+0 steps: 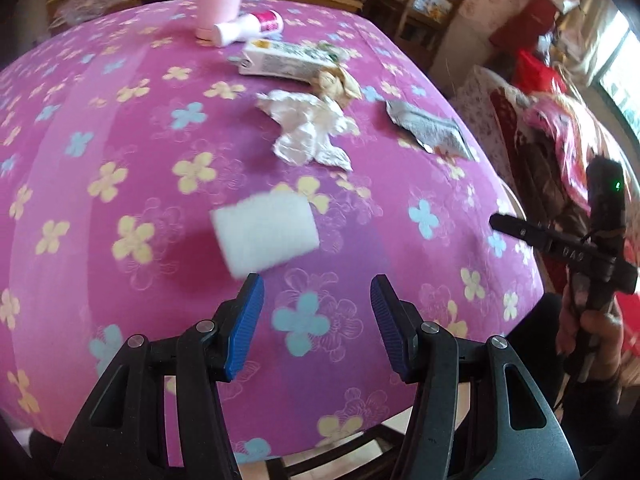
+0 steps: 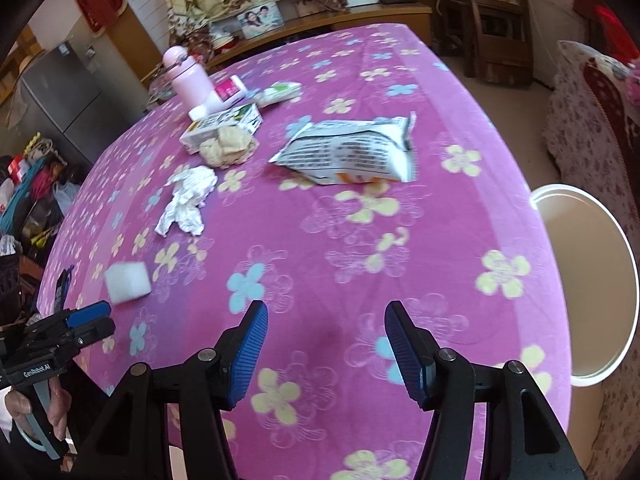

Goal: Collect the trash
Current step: 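Move both open tools back over the table toward the sponge and tissue, then grasp the white sponge with the left tool while the right tool grasps the tissue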

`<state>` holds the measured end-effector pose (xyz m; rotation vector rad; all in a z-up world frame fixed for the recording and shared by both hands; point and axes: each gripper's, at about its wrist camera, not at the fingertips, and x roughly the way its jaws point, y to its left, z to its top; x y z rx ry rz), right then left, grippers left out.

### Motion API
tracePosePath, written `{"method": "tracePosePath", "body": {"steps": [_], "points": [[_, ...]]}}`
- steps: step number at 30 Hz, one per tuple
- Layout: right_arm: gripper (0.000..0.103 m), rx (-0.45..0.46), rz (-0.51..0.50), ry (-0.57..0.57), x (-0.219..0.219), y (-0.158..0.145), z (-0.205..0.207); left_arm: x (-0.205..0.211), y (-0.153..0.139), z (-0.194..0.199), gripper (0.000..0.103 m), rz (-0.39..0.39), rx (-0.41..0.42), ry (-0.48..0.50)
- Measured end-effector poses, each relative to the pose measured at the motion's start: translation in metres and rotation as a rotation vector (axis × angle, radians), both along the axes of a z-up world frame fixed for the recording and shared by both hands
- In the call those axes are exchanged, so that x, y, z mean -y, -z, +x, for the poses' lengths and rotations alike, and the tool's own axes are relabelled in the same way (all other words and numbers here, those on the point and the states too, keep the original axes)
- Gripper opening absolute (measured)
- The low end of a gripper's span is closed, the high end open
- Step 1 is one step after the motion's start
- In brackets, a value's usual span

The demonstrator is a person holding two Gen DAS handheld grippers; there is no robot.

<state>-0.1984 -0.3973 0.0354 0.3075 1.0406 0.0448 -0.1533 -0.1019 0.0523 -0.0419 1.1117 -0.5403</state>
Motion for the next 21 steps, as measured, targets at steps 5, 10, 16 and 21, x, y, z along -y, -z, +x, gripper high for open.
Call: {"method": "tracePosePath", "body": {"steps": [5,10,16,21], "points": [[0.06,-0.01,0.001,-0.038,-0.018,0.003,0.009,-0.001,-0.001,0.003,0.054,0.029,0.054,-0.033],[0.061,-0.009,0.001,-0.077,-0.033,0.003,0.018,-0.005,0.004,0.016,0.055,0.066,0.086,-0.068],[0.065,-0.005,0.025,-0.106,-0.048,0.006,0.036,-0.007,0.005,0.031,0.055,0.005,0.074,-0.132],[0.066,0.003,0.025,-0.127,-0.06,0.006,0.056,0.006,0.006,0.042,0.062,0.02,0.099,-0.169]]}}
